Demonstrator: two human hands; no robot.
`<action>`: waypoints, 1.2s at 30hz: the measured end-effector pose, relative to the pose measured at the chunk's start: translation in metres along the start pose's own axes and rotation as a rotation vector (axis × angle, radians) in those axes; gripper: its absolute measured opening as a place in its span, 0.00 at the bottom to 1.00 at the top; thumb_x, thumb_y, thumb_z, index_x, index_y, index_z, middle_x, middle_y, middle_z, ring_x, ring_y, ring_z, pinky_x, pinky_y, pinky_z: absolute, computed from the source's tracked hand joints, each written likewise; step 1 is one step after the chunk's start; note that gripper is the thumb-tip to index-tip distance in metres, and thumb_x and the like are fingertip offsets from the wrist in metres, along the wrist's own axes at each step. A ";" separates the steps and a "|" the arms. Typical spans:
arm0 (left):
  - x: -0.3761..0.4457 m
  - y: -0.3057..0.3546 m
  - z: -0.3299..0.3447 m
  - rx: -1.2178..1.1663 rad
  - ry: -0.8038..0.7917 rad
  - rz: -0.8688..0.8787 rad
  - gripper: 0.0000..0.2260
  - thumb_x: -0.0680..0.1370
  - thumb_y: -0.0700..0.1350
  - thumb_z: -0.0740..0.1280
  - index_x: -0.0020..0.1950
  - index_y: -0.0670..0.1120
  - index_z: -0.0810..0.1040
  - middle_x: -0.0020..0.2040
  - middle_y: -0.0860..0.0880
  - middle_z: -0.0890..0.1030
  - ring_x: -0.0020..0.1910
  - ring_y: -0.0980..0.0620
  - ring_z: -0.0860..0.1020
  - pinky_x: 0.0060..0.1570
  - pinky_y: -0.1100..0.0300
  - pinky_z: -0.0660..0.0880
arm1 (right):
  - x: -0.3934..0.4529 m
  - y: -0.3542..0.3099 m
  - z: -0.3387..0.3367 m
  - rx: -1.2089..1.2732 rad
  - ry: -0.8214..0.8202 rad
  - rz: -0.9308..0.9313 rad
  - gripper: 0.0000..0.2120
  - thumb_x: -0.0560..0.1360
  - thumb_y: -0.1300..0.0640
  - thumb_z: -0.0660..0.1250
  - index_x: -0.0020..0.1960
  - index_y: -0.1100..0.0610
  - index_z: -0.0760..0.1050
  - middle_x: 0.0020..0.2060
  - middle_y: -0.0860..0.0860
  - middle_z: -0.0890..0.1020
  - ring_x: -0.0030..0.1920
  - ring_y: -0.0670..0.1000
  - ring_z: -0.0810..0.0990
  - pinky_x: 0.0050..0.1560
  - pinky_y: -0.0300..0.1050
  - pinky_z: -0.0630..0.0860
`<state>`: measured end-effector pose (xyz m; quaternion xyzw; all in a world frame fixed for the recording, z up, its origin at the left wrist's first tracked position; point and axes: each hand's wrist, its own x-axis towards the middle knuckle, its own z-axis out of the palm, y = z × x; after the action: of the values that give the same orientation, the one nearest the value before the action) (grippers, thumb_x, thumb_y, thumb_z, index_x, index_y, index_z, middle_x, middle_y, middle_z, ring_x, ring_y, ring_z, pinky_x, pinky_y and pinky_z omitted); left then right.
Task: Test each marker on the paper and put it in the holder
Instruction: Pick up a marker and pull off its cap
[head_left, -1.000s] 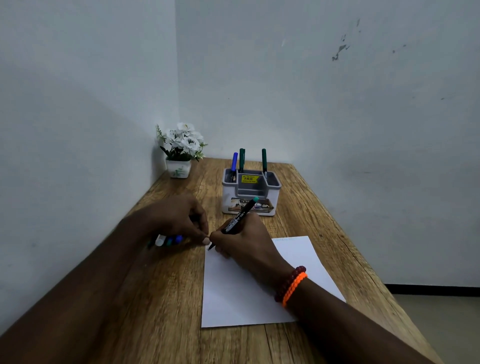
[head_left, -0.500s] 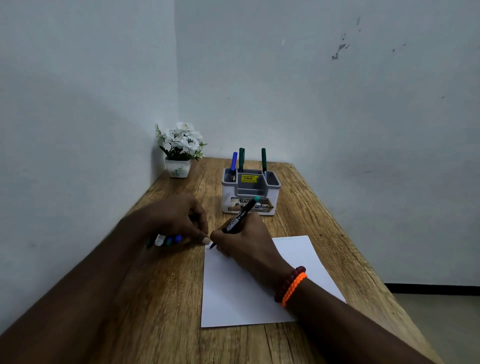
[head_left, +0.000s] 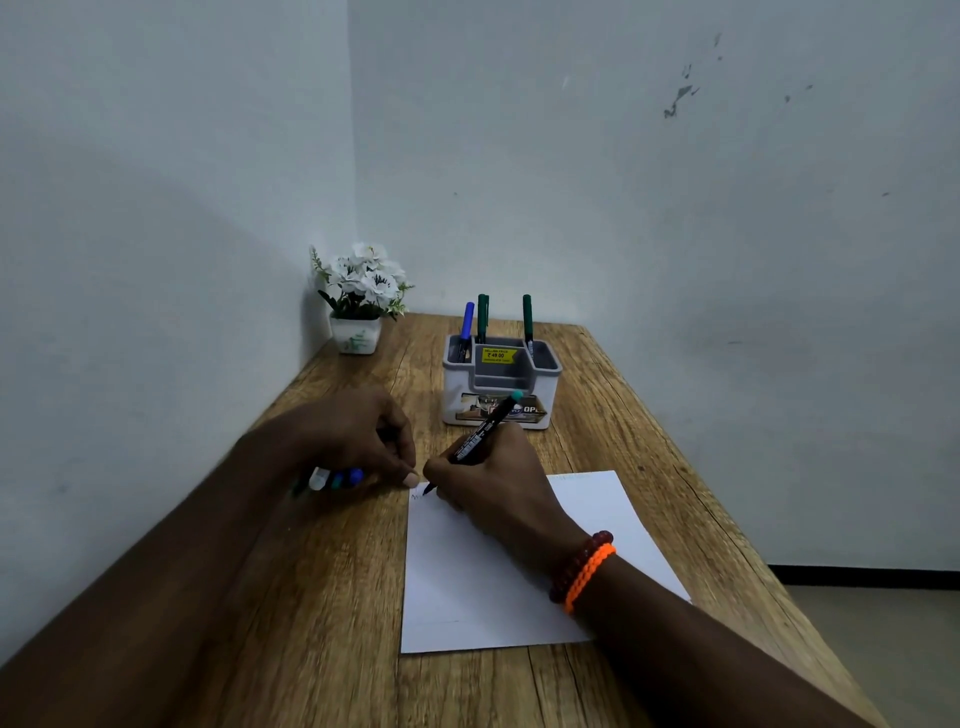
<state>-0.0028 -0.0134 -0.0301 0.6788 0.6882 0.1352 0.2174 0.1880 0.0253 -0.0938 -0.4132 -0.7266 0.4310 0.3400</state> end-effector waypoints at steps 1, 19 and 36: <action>0.000 0.000 0.000 -0.002 -0.001 0.000 0.09 0.70 0.49 0.80 0.47 0.49 0.87 0.43 0.55 0.86 0.46 0.56 0.84 0.50 0.58 0.81 | 0.000 0.000 0.000 -0.004 0.003 -0.006 0.32 0.64 0.42 0.77 0.59 0.62 0.77 0.46 0.57 0.86 0.46 0.57 0.87 0.39 0.46 0.84; 0.002 -0.002 0.001 -0.003 -0.004 0.003 0.07 0.69 0.49 0.80 0.44 0.51 0.86 0.41 0.56 0.86 0.45 0.57 0.84 0.50 0.58 0.82 | -0.003 -0.002 -0.005 -0.050 0.037 -0.020 0.18 0.71 0.52 0.79 0.51 0.64 0.81 0.39 0.55 0.87 0.34 0.49 0.85 0.33 0.40 0.80; 0.001 -0.001 -0.001 -0.011 -0.018 0.009 0.08 0.69 0.48 0.80 0.44 0.49 0.87 0.41 0.55 0.87 0.45 0.56 0.84 0.52 0.53 0.82 | 0.001 0.005 -0.004 -0.023 0.055 -0.002 0.21 0.71 0.49 0.79 0.57 0.57 0.76 0.47 0.55 0.86 0.46 0.56 0.87 0.45 0.52 0.87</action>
<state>-0.0038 -0.0125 -0.0300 0.6820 0.6822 0.1340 0.2268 0.1923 0.0293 -0.0967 -0.4280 -0.7223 0.4107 0.3556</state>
